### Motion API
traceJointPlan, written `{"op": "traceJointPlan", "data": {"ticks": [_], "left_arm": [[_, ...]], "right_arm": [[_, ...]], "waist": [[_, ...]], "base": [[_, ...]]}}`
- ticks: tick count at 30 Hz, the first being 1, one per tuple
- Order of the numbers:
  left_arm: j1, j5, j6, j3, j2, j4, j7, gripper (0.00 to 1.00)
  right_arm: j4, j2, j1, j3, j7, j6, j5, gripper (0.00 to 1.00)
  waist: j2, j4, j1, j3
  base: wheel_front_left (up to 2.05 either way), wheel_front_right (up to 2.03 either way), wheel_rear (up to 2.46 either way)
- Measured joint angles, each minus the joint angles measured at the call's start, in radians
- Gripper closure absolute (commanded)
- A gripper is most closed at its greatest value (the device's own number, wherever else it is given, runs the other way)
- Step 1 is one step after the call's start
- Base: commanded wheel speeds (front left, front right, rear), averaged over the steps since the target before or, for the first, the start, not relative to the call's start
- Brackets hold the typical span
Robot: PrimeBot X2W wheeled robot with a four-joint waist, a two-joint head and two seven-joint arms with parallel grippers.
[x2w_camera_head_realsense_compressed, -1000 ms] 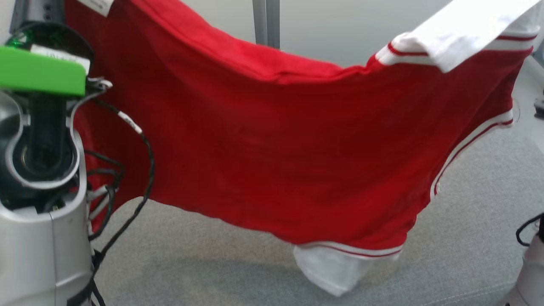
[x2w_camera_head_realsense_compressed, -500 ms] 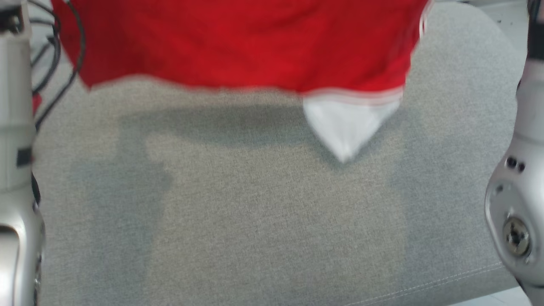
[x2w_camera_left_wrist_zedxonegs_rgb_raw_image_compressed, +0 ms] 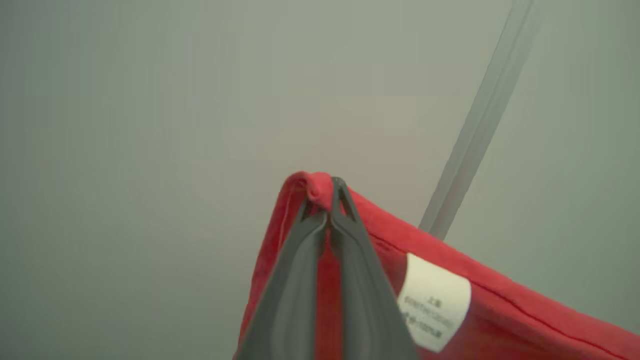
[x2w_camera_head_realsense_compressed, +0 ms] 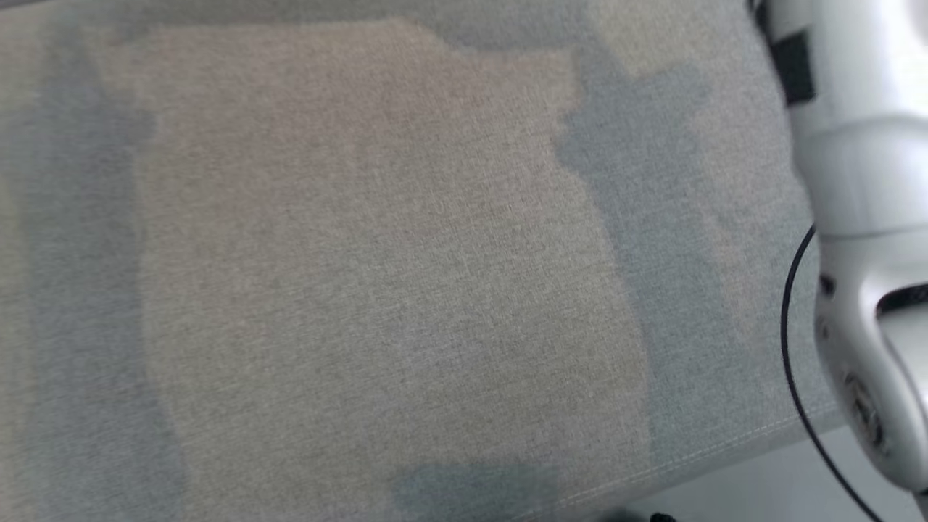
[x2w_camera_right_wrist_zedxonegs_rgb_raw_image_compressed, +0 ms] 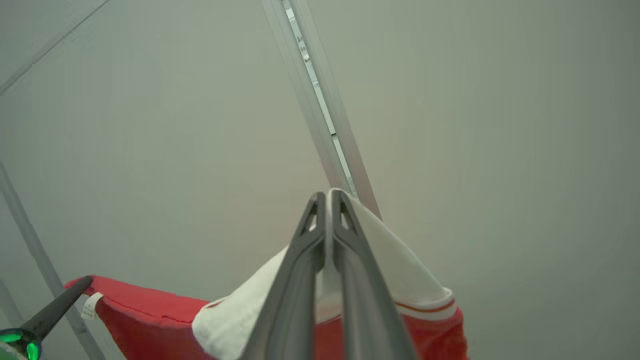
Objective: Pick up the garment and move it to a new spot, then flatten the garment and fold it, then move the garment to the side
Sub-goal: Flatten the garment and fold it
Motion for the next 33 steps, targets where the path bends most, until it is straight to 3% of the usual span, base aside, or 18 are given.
{"op": "traceJointPlan", "data": {"ticks": [6, 13, 23, 29, 33], "left_arm": [[0.122, -0.053, -0.085, 0.037, 0.010, 0.097, -0.081, 1.00], [0.232, -0.104, -0.138, 0.070, -0.005, 0.076, -0.112, 1.00], [0.566, -0.240, -0.153, 0.063, -0.060, -0.155, -0.115, 1.00], [0.862, -0.279, -0.153, 0.064, -0.067, -0.293, -0.118, 1.00], [1.039, -0.298, -0.141, 0.071, -0.116, -0.368, -0.118, 1.00]], "right_arm": [[-0.063, -0.002, 0.189, 0.147, -0.034, 0.000, 0.077, 1.00], [-0.178, -0.062, 0.322, 0.179, -0.054, 0.000, 0.155, 1.00], [-0.367, -0.129, 0.625, 0.141, 0.012, 0.000, 0.266, 1.00], [-0.478, -0.153, 0.938, 0.089, 0.079, 0.000, 0.286, 1.00], [-0.557, -0.146, 1.158, 0.019, 0.100, 0.000, 0.297, 1.00]], "waist": [[0.0000, -0.031, 0.0001, 0.089], [0.0001, -0.028, 0.0000, 0.115], [0.0001, 0.018, -0.0003, 0.024], [0.0000, 0.055, -0.0003, -0.061], [0.0001, 0.086, -0.0004, -0.113]], "base": [[0.00, 0.00, 0.00], [0.00, 0.00, 0.00], [0.00, 0.00, 0.00], [0.00, 0.00, 0.00], [0.00, 0.00, 0.00]]}}
